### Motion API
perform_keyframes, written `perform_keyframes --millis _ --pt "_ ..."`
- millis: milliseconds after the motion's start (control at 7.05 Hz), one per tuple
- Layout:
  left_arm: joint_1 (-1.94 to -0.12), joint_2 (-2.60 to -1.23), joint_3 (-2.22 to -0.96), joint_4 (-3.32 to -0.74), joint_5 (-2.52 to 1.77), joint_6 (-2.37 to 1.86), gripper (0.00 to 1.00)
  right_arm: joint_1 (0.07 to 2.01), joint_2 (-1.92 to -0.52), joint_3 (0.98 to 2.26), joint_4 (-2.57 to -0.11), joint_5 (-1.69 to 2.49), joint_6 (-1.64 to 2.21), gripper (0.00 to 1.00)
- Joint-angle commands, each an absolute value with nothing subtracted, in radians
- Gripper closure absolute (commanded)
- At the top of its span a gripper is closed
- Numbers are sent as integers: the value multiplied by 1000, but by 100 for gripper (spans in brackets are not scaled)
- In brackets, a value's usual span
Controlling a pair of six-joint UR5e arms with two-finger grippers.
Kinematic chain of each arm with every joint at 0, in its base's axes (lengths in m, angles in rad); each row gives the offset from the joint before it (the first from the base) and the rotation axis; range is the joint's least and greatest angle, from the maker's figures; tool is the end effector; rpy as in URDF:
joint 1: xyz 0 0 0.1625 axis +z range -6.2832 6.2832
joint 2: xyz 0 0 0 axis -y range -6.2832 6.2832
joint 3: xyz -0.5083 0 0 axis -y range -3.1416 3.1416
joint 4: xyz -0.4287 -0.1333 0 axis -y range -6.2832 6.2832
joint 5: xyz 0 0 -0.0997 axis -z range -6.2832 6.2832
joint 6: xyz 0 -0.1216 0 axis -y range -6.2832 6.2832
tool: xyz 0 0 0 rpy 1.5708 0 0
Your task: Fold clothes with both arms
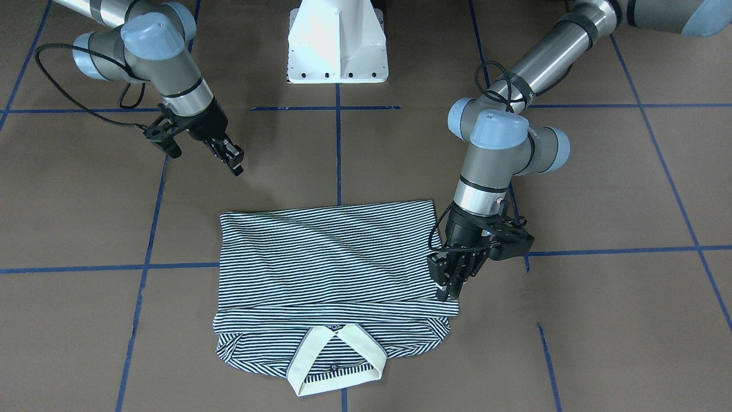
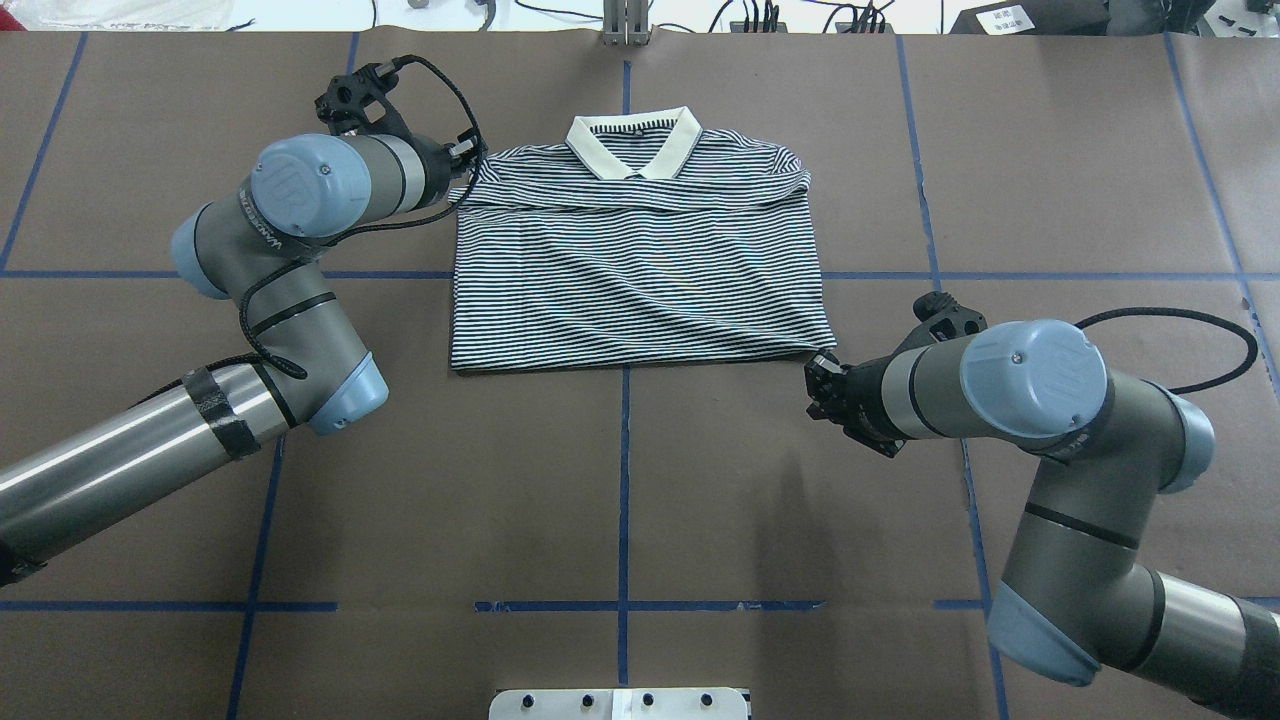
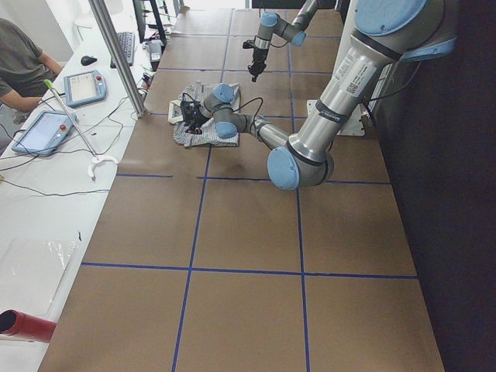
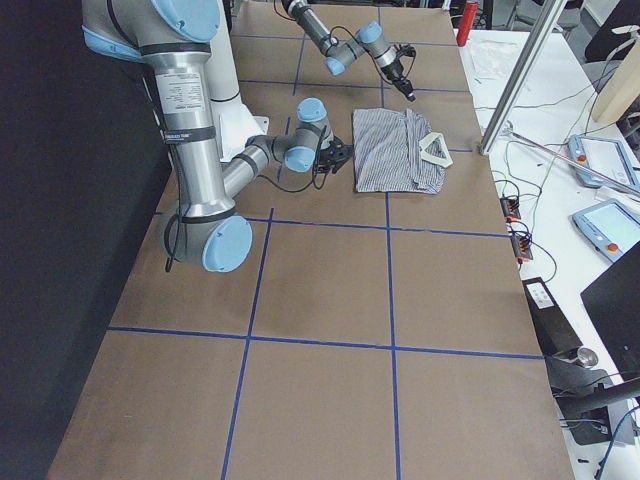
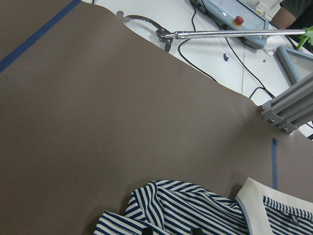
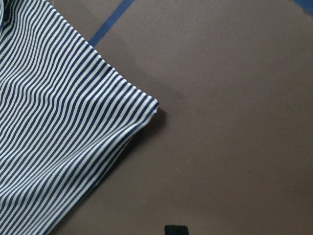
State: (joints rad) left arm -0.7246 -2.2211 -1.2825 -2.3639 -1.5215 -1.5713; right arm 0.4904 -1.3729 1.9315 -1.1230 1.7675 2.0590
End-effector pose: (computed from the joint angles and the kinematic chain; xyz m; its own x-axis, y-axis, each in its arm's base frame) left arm 0.5516 -0.6744 0.3731 0.3020 -0.2680 -0.9148 0.6959 0.7178 0.0194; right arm -0.4932 -0.3875 0.4132 0.2684 0.6648 0.6972 -0.5006 0.7146 -0.4886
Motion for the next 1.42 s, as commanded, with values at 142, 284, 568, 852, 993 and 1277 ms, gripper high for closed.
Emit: perform_keyframes --millis 142,284,568,852,993,1277 --pt "-724 -2209 -1284 -2370 -1522 -1572 62 481 -1370 1918 -1126 1696 2077 63" --pt "-724 -2209 -1284 -2370 -1522 -1572 62 503 -1288 1814 -1126 1662 2075 51" --pt "-724 -2209 -1298 -2367 -1520 -1572 62 555 -1209 1700 -1126 1660 2074 43" --pt "-723 -2209 -1305 -2364 -1519 -1574 62 566 -1210 1675 -1126 1663 2071 36" --pt "-724 -2209 -1310 -2362 -1519 -1572 62 566 -1212 1672 -1126 1663 2057 36" --pt "-723 -2209 -1310 -2362 -1519 -1574 62 575 -1215 1674 -1126 1669 2045 36"
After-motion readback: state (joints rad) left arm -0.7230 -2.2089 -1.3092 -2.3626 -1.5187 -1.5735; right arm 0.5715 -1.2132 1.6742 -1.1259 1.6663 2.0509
